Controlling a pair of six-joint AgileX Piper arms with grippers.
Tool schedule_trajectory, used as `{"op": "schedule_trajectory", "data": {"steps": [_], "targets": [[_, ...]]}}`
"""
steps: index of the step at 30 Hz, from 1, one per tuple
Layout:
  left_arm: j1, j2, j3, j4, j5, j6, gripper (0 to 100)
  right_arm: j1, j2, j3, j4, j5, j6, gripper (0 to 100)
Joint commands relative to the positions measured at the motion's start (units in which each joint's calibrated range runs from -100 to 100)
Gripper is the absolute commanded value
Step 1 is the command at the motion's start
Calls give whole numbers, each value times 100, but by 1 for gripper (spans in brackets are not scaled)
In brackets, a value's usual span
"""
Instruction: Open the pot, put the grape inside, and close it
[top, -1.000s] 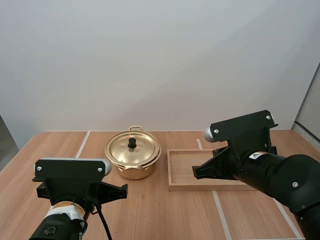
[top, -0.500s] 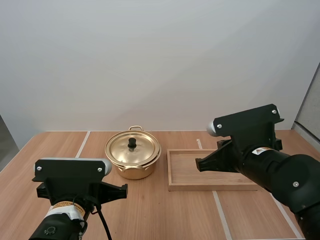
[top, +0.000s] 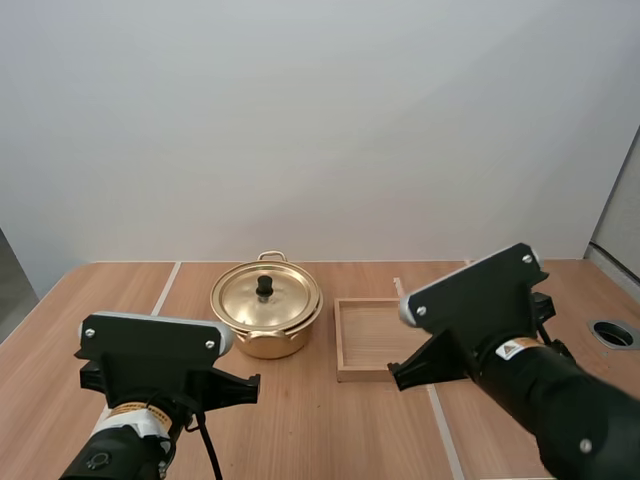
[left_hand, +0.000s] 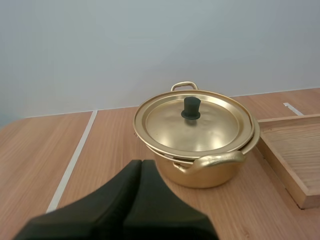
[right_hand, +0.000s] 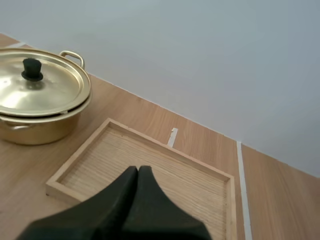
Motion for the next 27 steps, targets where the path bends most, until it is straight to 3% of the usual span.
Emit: {"op": "schedule_trajectory", "data": {"steps": [1,6,13,17,20,22,27], "targets": [[47,-127,0,-46,-14,24,0,62,-499,424,-254,-904,-55,0],[229,-553,0,-46,219,-38,0,62,-1047,683,-231,-1111,-55,0],[329,-553,0,-46,292,-38,0,62,-1073,765,-231,-1091,43,0],[434,-553,0,-46,292,-38,0,62,-1090,882,-701,-1073,1121,0],[433,-553,0,-138,292,-38,0,62,-1106,937,-1564,-1139,2531,0],[433,-553,0,-138,292,-38,0,62,-1106,986,-1937,-1161,3144,0],[433,-553,0,-163,349,-106,0,62,-1116,1155,-2037,-1161,3444,0]]}}
